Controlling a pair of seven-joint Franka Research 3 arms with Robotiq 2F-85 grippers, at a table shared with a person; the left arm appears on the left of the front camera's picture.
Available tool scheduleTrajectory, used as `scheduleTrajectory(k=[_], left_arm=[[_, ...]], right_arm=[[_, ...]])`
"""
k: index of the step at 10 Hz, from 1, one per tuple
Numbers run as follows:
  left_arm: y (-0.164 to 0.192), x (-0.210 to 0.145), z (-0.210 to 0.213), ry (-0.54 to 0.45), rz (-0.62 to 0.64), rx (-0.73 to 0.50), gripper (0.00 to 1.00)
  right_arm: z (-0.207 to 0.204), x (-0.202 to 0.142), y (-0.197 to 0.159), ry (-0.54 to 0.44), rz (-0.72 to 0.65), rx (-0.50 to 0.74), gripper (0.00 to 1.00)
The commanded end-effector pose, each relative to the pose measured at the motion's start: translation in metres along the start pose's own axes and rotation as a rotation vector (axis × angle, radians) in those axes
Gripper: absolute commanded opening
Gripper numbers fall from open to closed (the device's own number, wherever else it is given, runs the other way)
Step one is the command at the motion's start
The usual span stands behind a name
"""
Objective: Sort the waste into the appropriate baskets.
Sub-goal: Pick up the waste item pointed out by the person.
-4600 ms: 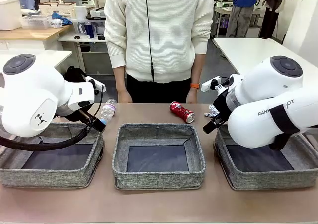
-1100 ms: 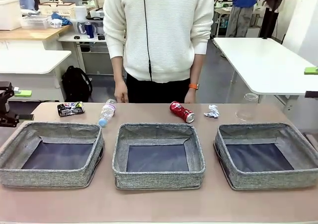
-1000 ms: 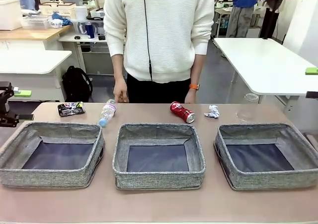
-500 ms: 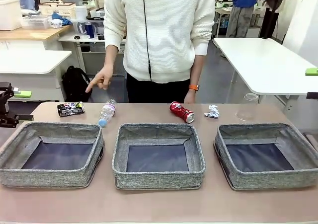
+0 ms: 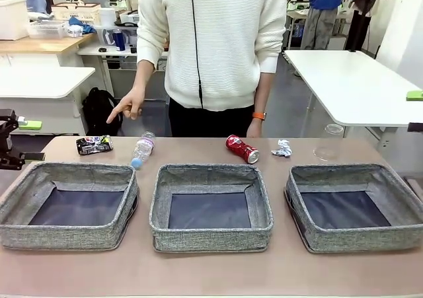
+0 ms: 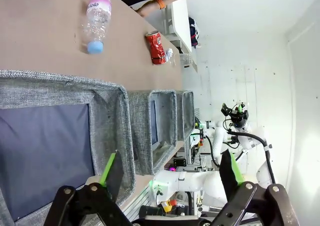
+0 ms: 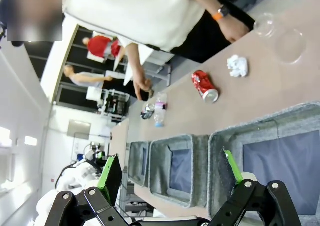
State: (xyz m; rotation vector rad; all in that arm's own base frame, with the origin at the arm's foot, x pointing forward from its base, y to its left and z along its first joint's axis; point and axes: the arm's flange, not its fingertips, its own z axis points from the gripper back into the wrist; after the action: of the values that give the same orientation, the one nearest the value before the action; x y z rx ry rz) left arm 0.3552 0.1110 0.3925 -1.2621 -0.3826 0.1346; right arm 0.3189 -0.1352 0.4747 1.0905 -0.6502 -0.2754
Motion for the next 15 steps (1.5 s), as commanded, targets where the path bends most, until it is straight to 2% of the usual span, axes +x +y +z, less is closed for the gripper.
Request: scheduleTrajectory(k=[1, 2, 3, 4, 6, 8, 9, 10, 11, 14, 15], left_arm=[[0.000, 0.000, 0.002, 0.010, -0.023, -0.008, 1.00], [0.000, 0.000, 0.000, 0.000, 0.000, 0.000, 1.00], [-0.015, 0.016, -0.019, 0.078, -0.362, 0.136, 1.00], [-0.030, 0.032, -0.040, 0.143, -0.652, 0.234, 1.00], [-0.046, 0.059, -0.075, 0.313, -0.952, 0.423, 1.00], [-0.052, 0.067, -0.108, 0.436, -1.155, 0.554, 1.00], [-0.048, 0.071, -0.123, 0.446, -1.217, 0.661, 1.00], [-0.049, 0.073, -0.121, 0.375, -1.220, 0.666, 1.00], [-0.065, 0.070, -0.122, 0.483, -0.935, 0.478, 1.00], [-0.065, 0.070, -0.122, 0.483, -0.935, 0.478, 1.00], [-0.058, 0.071, -0.125, 0.505, -0.991, 0.516, 1.00]], right_arm=[[-0.002, 0.006, 0.000, -0.014, 0.028, 0.024, 1.00], [-0.002, 0.006, 0.000, -0.014, 0.028, 0.024, 1.00], [-0.002, 0.006, 0.000, -0.014, 0.028, 0.024, 1.00], [-0.002, 0.006, 0.000, -0.014, 0.028, 0.024, 1.00], [-0.002, 0.006, 0.000, -0.014, 0.028, 0.024, 1.00], [-0.002, 0.006, 0.000, -0.014, 0.028, 0.024, 1.00], [-0.002, 0.006, 0.000, -0.014, 0.028, 0.024, 1.00], [-0.002, 0.006, 0.000, -0.014, 0.028, 0.024, 1.00], [-0.002, 0.006, 0.000, -0.014, 0.028, 0.024, 1.00], [-0.002, 0.006, 0.000, -0.014, 0.028, 0.024, 1.00], [-0.002, 0.006, 0.000, -0.014, 0.028, 0.024, 1.00]])
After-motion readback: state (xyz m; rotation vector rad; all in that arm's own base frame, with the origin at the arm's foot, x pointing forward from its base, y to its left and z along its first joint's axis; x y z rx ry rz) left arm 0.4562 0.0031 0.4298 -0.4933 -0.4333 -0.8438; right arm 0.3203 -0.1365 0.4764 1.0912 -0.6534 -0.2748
